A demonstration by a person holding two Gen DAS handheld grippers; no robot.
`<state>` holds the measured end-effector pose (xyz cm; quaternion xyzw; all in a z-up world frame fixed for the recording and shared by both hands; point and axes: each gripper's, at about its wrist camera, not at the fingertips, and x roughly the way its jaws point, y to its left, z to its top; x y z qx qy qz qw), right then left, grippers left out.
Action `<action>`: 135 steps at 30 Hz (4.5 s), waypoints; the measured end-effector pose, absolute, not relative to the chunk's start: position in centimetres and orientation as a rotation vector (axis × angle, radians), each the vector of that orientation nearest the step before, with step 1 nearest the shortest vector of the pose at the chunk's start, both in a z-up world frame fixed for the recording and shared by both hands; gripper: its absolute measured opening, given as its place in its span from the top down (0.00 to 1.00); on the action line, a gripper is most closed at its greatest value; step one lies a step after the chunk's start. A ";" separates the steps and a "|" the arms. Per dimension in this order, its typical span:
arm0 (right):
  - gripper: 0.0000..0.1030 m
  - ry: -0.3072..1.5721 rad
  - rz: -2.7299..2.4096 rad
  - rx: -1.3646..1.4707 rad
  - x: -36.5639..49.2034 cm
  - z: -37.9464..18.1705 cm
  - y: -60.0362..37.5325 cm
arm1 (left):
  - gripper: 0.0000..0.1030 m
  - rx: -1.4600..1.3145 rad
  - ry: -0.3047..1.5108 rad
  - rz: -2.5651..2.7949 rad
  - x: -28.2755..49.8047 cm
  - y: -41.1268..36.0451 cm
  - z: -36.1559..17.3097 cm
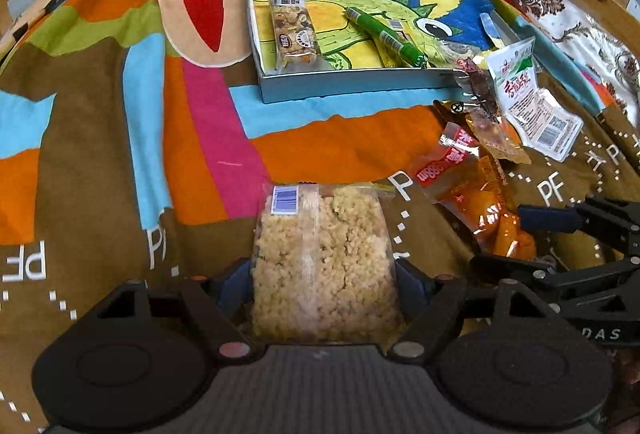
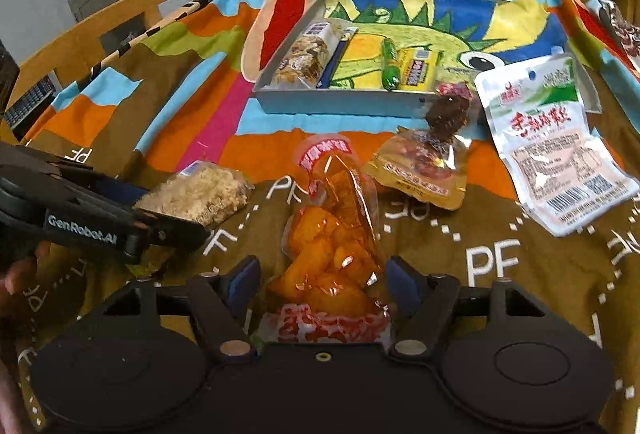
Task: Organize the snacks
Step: 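Carry the rice crisp bar with the left tool while the right tool carries the orange bag to the tray, then open both tools to drop the snacks into the tray and lift away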
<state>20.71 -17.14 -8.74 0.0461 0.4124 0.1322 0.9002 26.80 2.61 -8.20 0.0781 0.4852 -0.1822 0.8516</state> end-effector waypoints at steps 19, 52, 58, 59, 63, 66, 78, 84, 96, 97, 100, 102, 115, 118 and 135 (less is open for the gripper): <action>0.36 0.854 0.270 0.015 19.9 -9.5 -16.2 | 0.26 0.234 1.002 -0.411 26.1 1.4 -8.7; 0.37 0.297 0.153 -0.292 23.1 3.6 -21.5 | 0.26 -0.167 0.319 -0.340 28.3 0.2 2.4; 0.37 0.253 0.052 -0.177 28.4 1.7 -24.6 | 0.26 -0.176 0.280 -0.345 33.1 -1.7 0.7; 0.37 0.254 0.038 -0.179 29.4 1.4 -24.8 | 0.26 -0.163 0.282 -0.351 33.7 -2.0 0.2; 0.37 0.290 -0.002 -0.129 34.2 -0.4 -25.5 | 0.26 -0.061 0.289 -0.358 35.9 -3.6 -2.3; 0.37 0.321 -0.027 -0.101 36.8 -1.8 -25.8 | 0.26 -0.055 0.311 -0.349 37.3 -4.0 -4.1; 0.37 0.501 -0.066 -0.123 41.4 -6.5 -25.2 | 0.26 0.062 0.421 -0.359 39.6 -5.9 -8.5; 0.37 0.557 -0.087 -0.147 42.0 -7.9 -25.0 | 0.26 0.110 0.461 -0.372 39.7 -7.1 -9.2; 0.36 0.629 -0.097 -0.088 42.7 -8.8 -25.9 | 0.25 0.080 0.554 -0.418 40.5 -7.3 -9.7; 0.35 0.632 -0.099 -0.082 42.7 -8.8 -26.0 | 0.24 0.070 0.560 -0.419 40.6 -7.2 -9.7; 0.34 0.638 -0.103 -0.066 42.8 -8.8 -26.2 | 0.21 0.038 0.580 -0.422 41.0 -7.0 -9.9; 0.32 0.637 -0.099 -0.051 42.7 -8.6 -26.4 | 0.20 0.032 0.581 -0.426 41.0 -6.9 -9.9; 0.05 0.465 -0.144 -0.020 37.8 -2.3 -28.0 | 0.03 -0.039 0.527 -0.418 39.1 -6.0 -6.3; 0.02 0.411 -0.143 -0.033 35.5 -0.6 -28.0 | 0.01 -0.051 0.484 -0.407 37.7 -5.7 -4.4; 0.01 0.257 -0.122 -0.002 19.4 5.0 -28.7 | 0.01 -0.070 0.330 -0.303 25.6 -3.3 2.7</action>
